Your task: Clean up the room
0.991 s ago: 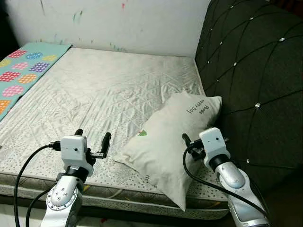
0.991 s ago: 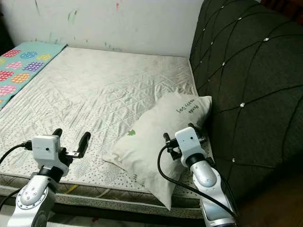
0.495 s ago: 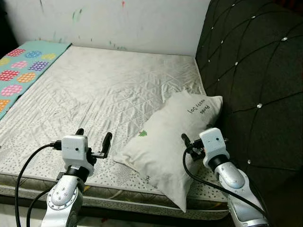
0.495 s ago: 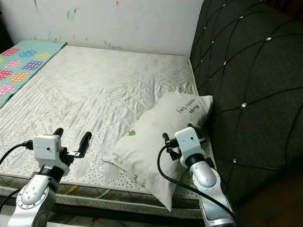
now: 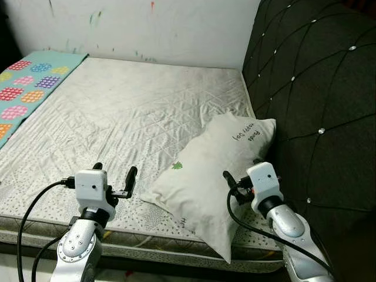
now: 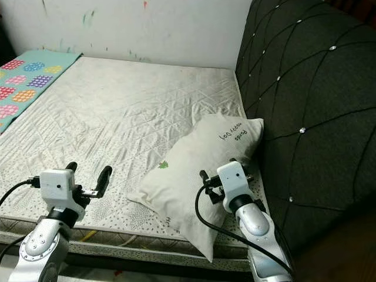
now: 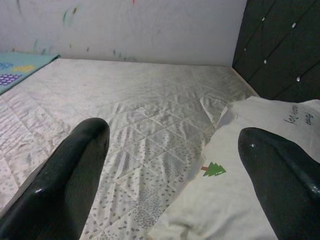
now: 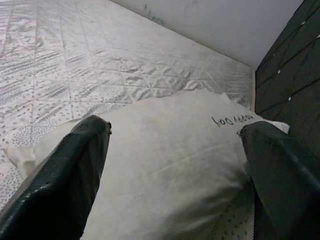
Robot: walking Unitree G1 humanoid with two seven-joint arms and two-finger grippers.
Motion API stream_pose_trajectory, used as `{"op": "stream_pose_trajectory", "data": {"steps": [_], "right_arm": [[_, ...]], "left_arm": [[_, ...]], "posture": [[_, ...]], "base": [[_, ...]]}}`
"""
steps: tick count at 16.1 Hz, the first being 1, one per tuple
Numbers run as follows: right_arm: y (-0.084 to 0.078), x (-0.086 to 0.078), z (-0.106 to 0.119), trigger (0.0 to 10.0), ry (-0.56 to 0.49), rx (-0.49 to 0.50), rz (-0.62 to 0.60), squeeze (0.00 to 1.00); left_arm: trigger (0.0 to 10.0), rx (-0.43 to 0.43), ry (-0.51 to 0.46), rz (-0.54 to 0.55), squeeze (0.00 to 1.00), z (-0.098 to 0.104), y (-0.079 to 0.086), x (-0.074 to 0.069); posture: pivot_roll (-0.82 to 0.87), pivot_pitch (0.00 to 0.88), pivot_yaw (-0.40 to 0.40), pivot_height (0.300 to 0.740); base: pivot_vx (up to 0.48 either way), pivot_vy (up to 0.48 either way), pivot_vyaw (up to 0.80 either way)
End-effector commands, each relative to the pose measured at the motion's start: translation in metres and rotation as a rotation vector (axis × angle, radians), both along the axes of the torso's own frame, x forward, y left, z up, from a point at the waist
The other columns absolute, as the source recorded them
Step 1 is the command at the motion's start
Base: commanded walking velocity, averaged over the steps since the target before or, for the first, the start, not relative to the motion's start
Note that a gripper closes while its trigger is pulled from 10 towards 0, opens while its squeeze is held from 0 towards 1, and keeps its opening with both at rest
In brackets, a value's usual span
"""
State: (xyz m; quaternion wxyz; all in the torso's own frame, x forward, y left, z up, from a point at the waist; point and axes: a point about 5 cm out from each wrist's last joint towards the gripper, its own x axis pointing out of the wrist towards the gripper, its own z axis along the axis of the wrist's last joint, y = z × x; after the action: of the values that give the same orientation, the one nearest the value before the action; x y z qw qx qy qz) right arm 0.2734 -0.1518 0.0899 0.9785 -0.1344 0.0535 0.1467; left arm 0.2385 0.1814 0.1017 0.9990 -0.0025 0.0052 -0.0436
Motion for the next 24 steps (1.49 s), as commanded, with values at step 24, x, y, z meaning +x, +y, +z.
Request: {"op": "stream_pose_trajectory", "data": {"steps": [24], "right_arm": [[0.0019,0.0022,0.0067,10.0,-0.004,0.016,0.046,0.0]], "left_arm": [[10.0,-0.034,-0.013,-0.007,0.0,0.0045,-0.0019,0.0016]], "posture": [[-0.1,0.072,-0.045,0.655]], "base": [[0.074,0.0,0.0]]}}
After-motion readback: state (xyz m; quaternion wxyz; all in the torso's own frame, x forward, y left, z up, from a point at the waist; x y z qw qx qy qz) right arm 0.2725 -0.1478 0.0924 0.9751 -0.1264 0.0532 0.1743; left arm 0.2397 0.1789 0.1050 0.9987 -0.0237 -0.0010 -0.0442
